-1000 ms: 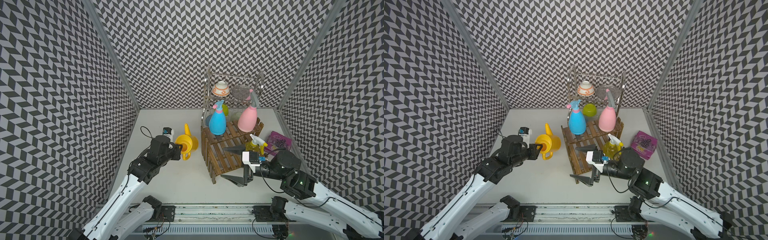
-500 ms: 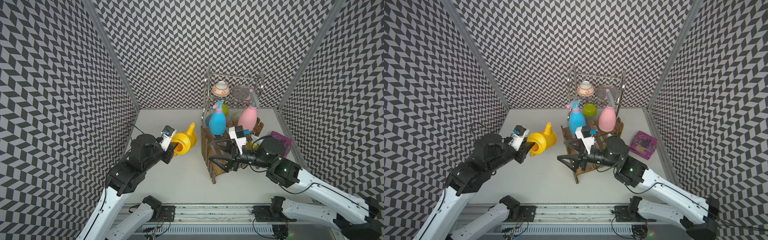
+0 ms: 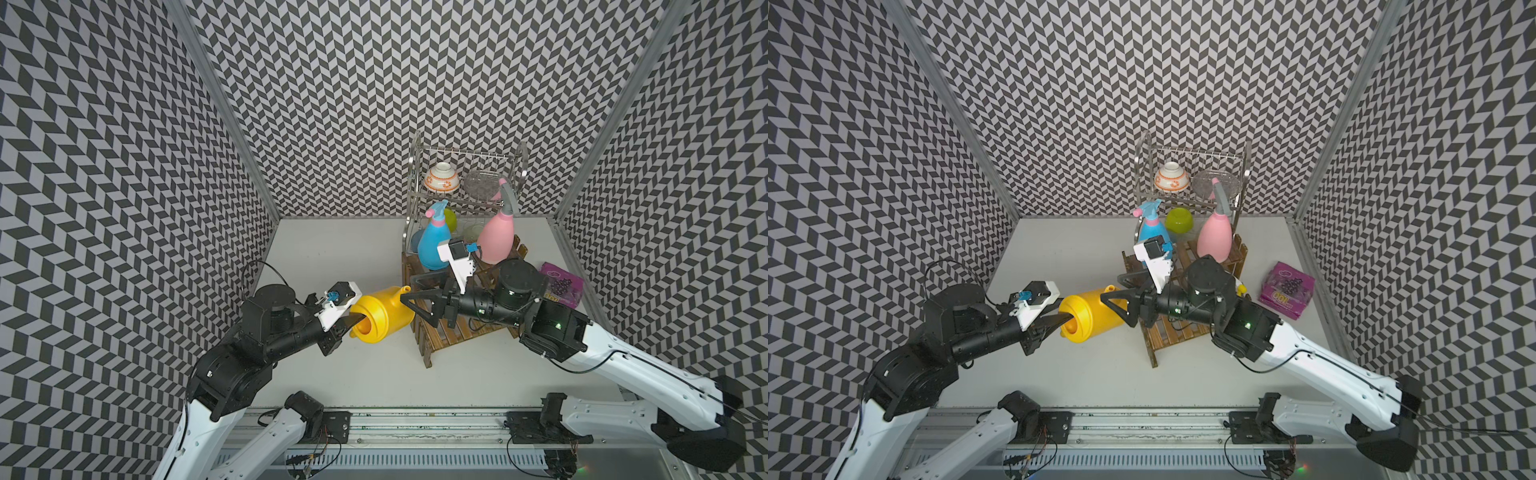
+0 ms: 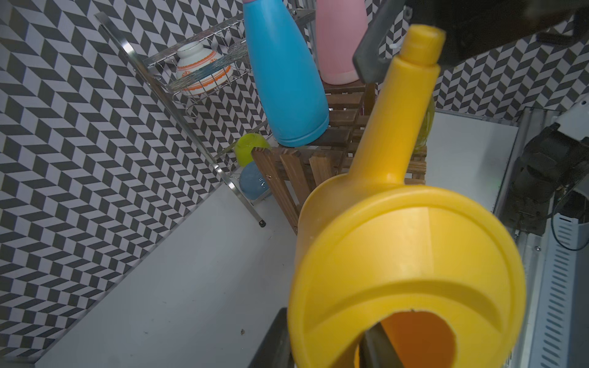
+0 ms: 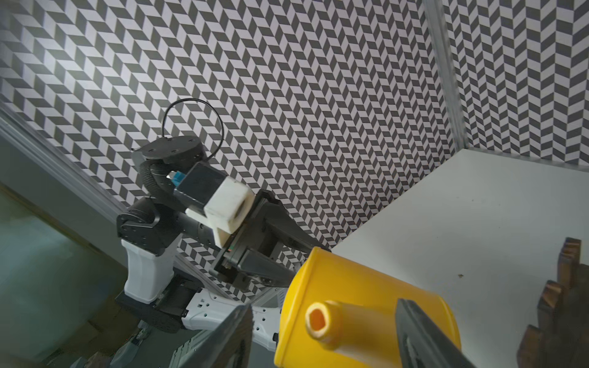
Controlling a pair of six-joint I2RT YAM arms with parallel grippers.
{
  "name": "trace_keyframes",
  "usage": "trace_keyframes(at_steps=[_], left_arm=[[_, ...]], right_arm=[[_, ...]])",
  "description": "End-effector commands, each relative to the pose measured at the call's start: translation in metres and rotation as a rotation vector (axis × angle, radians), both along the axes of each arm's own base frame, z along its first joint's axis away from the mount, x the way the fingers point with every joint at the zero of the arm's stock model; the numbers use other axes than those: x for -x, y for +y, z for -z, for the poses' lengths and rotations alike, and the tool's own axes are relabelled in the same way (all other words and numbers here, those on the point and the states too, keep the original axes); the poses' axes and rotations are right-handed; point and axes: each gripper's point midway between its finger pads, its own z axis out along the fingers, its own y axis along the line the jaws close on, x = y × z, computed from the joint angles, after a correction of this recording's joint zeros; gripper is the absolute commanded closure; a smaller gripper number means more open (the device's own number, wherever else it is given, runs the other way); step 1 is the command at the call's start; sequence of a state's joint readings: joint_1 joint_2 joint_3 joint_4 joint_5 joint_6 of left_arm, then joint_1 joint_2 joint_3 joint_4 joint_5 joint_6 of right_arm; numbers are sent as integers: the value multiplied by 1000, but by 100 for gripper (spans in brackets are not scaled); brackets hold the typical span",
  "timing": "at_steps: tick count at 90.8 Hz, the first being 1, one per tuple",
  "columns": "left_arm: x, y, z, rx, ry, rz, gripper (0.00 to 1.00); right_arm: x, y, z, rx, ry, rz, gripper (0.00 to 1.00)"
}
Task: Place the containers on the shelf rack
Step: 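Pick up a container from the center of the board.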
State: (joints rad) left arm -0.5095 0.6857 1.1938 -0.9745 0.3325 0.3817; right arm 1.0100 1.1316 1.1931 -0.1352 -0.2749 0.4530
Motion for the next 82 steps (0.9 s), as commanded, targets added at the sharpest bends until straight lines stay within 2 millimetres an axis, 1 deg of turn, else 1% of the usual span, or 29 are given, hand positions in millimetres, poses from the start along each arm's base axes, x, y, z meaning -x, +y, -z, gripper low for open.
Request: trace_keyframes(at_steps=[1,10,17,30,36,43,53,59,64,70,79,82], left_arm=[[9,-8,-15,43,-29,65,100],[11,-10,-15,51,-22,78,100],[11,-12,-18,57,-19,84,100],[13,-15,-20,74,-5,98,100],[13,-16,-22,85,0,96,100],[12,-18,-26,106,10,96,99],[11,-24,-36,165,37,105,97],[11,-29,-42,206,62,113,96],[11,-34,-47,234,80,127,95],[11,-38,-49,258,98,143,89],[11,-42,-55,289,110,162,74],[12,-43,-57,299,109,165,67]], right_arm=[[2,8,-8,-20,-7,-7,29],[7,16,-7,-11,-18,-26,33],[6,19,-4,7,-21,-16,38],[1,18,0,31,-30,25,54],[0,15,-2,30,-36,35,59],[1,12,-4,27,-49,47,70],[0,0,-12,-6,-61,85,84],[0,-7,-16,-30,-65,100,89],[2,-12,-21,-57,-65,106,92],[4,-19,-28,-98,-62,114,95],[4,-28,-31,-132,-38,125,96],[4,-30,-31,-137,-30,128,96]])
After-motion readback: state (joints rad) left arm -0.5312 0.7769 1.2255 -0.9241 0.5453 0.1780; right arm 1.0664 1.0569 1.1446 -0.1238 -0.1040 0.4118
